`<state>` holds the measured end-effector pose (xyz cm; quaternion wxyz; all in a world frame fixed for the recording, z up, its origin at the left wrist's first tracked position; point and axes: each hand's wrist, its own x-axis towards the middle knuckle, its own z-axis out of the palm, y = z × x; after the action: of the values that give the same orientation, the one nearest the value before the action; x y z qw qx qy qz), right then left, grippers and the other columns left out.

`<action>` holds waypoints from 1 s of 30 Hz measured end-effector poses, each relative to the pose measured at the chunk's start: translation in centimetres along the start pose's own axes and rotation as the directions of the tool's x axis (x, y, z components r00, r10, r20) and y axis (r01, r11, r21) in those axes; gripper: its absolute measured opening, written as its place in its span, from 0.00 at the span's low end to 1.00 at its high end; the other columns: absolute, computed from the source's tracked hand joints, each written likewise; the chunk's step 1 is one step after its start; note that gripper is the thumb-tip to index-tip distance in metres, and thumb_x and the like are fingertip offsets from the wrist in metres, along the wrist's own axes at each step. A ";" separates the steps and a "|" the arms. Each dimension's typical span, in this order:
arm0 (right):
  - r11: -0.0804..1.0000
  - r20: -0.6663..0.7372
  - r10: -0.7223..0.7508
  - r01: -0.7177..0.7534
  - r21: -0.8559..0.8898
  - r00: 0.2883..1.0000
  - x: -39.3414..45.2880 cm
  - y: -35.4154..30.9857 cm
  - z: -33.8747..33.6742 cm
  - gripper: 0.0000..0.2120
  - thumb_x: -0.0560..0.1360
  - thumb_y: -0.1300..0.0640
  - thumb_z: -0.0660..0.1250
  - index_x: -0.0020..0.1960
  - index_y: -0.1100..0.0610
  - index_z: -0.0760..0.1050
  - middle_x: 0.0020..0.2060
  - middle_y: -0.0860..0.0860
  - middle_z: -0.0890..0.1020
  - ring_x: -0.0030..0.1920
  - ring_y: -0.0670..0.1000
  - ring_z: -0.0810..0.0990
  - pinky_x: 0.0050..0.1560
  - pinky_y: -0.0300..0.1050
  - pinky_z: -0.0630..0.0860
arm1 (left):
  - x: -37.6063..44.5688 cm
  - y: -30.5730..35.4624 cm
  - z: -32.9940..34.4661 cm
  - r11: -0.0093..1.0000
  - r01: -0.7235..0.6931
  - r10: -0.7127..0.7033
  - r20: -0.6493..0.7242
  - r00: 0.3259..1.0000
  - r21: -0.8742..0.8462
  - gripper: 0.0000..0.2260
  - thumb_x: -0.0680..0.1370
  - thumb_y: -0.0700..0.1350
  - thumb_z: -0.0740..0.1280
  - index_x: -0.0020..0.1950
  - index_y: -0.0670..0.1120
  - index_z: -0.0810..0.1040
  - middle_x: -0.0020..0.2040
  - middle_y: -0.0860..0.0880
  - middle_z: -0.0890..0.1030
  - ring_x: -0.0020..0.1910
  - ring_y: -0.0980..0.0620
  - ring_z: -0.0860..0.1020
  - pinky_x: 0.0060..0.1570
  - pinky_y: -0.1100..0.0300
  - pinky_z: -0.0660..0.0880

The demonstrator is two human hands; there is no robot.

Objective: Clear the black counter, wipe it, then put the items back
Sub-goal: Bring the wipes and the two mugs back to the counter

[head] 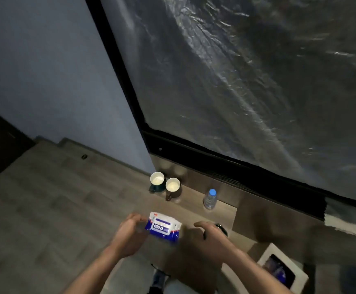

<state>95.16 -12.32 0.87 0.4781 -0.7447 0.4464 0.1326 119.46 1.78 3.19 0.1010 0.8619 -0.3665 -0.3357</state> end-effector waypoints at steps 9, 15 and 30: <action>0.917 -0.064 0.252 -0.216 0.336 0.966 14.0 -6.1 5.6 0.11 0.82 0.52 0.67 0.65 0.49 0.76 0.60 0.45 0.81 0.56 0.46 0.79 0.44 0.25 0.71 | 17.4 -3.3 -2.2 0.992 0.028 0.003 0.240 0.971 -0.126 0.13 0.80 0.42 0.70 0.46 0.61 0.74 0.45 0.61 0.77 0.46 0.57 0.79 0.44 0.69 0.73; 0.793 -0.060 0.432 -0.347 0.502 0.900 22.4 -7.0 9.2 0.14 0.82 0.55 0.66 0.68 0.52 0.74 0.61 0.50 0.81 0.57 0.50 0.79 0.53 0.37 0.76 | 26.9 -5.6 0.5 0.997 0.027 -0.011 0.222 0.975 -0.066 0.10 0.82 0.45 0.66 0.61 0.43 0.79 0.60 0.42 0.82 0.61 0.40 0.80 0.60 0.50 0.77; 0.459 0.013 0.592 -0.351 0.816 0.806 35.3 -4.3 14.7 0.07 0.77 0.50 0.67 0.53 0.51 0.79 0.48 0.54 0.87 0.51 0.57 0.86 0.58 0.59 0.83 | 35.8 -9.1 8.8 0.975 0.091 -0.052 0.192 0.980 -0.200 0.17 0.82 0.51 0.65 0.71 0.51 0.75 0.61 0.45 0.83 0.60 0.41 0.80 0.52 0.54 0.74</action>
<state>121.93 -18.49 -26.09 0.6310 -0.3117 0.7085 -0.0528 136.95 -16.19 -25.31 0.1437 0.8243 -0.3056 -0.4544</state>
